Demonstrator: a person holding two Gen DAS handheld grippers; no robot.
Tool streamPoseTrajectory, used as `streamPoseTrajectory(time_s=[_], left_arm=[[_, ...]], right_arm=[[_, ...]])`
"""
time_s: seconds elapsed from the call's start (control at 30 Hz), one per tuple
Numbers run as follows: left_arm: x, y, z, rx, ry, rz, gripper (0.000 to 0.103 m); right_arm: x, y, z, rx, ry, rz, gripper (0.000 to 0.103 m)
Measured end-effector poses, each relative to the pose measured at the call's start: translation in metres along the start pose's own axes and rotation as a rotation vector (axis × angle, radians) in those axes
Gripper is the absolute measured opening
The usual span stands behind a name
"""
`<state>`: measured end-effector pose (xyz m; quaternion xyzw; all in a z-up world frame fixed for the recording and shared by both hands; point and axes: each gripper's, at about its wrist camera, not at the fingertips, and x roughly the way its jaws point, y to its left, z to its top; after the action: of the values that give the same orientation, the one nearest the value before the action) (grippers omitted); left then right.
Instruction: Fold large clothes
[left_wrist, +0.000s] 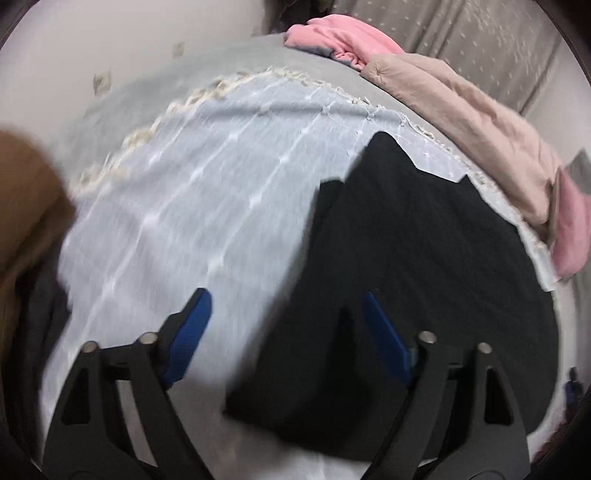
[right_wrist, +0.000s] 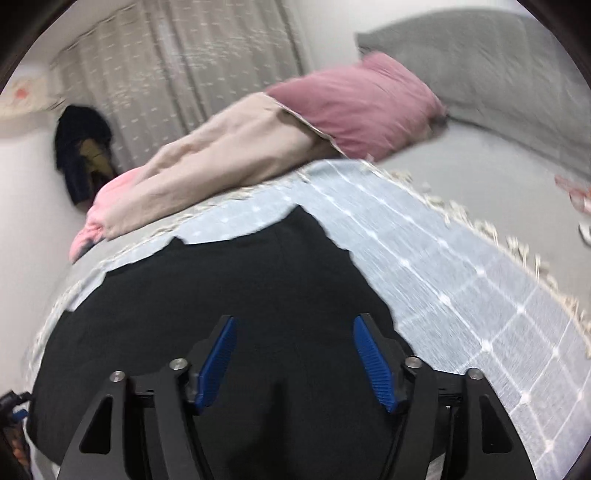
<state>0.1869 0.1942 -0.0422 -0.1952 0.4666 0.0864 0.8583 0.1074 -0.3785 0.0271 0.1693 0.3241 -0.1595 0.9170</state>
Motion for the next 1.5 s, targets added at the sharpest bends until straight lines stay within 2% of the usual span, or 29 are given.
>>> streamPoseTrajectory(time_s=[0.13, 0.3, 0.53, 0.67, 0.97, 1.13, 1.27, 1.4, 1.5], left_arm=[[-0.021, 0.006, -0.026, -0.093, 0.025, -0.016, 0.088], [-0.026, 0.013, -0.054, -0.158, 0.010, -0.170, 0.091], [0.009, 0.001, -0.067, -0.223, 0.162, -0.322, 0.091], [0.025, -0.014, -0.075, -0.221, 0.216, -0.357, 0.091], [0.038, -0.025, -0.067, -0.261, 0.091, -0.365, 0.094], [0.041, -0.020, -0.065, -0.346, 0.025, -0.398, 0.094], [0.044, -0.018, -0.062, -0.375, -0.001, -0.405, 0.093], [0.047, -0.010, -0.061, -0.421, -0.041, -0.354, 0.067], [0.049, -0.005, -0.061, -0.467, -0.047, -0.347, 0.060]], right_arm=[[-0.022, 0.019, -0.004, -0.003, 0.011, 0.013, 0.072], [-0.029, 0.020, -0.009, 0.045, 0.041, 0.040, 0.078], [-0.010, 0.032, -0.021, 0.009, 0.101, 0.013, 0.078], [-0.005, 0.042, -0.028, -0.034, 0.118, 0.014, 0.078], [0.011, 0.049, -0.037, -0.047, 0.193, 0.031, 0.078], [0.016, 0.057, -0.039, -0.067, 0.210, 0.037, 0.078], [0.019, 0.062, -0.042, -0.076, 0.237, 0.066, 0.078], [0.023, 0.064, -0.044, -0.066, 0.261, 0.083, 0.078], [0.025, 0.065, -0.045, -0.062, 0.272, 0.093, 0.078]])
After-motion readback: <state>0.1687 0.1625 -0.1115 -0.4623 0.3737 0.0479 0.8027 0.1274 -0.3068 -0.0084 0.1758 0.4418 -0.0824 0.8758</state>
